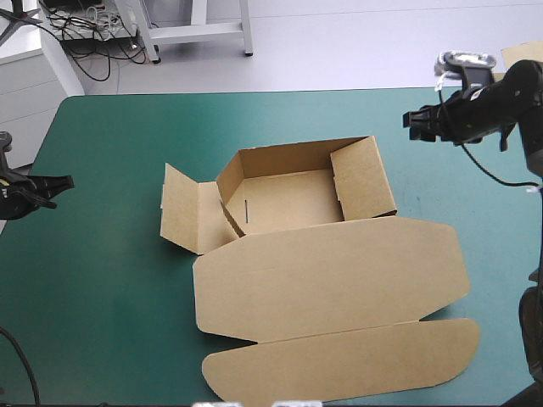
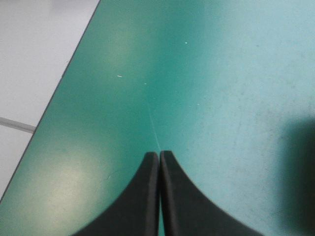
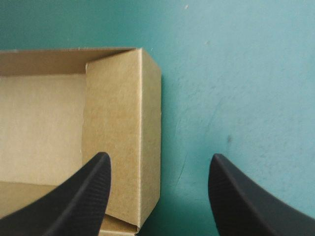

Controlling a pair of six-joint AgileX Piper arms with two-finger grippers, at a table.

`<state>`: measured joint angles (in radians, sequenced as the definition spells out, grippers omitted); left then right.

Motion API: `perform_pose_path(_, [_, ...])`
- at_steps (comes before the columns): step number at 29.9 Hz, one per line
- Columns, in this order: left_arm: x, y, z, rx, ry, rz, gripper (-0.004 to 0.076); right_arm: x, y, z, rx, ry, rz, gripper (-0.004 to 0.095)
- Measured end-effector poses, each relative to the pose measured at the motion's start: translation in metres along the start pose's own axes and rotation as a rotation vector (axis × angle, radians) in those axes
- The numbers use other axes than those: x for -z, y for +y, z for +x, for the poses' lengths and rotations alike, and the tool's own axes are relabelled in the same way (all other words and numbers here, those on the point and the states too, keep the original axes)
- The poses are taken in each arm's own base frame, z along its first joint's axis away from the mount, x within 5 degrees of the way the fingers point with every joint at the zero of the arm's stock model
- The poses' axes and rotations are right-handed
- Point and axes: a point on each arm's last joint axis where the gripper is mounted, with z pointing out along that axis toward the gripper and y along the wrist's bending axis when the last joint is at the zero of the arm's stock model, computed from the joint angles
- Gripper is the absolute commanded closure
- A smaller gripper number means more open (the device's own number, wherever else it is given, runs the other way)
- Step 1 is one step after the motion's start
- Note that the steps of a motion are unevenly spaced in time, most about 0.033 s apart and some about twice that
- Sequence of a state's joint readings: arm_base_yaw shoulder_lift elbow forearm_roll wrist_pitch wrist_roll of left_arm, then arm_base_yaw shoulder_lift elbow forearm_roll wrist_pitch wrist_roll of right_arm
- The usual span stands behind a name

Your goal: Fold the box

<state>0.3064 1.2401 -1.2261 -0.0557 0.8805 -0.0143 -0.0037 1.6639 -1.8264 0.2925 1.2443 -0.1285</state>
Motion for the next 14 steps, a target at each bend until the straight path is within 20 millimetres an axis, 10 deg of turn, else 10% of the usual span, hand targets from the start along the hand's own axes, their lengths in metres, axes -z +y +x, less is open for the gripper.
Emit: perform_pose_path(14, [0.001,-0.006,0.008,-0.026,0.087,0.071,0.0734,-0.125,0.016,0.017,0.101,0.3,-0.09,0.0373])
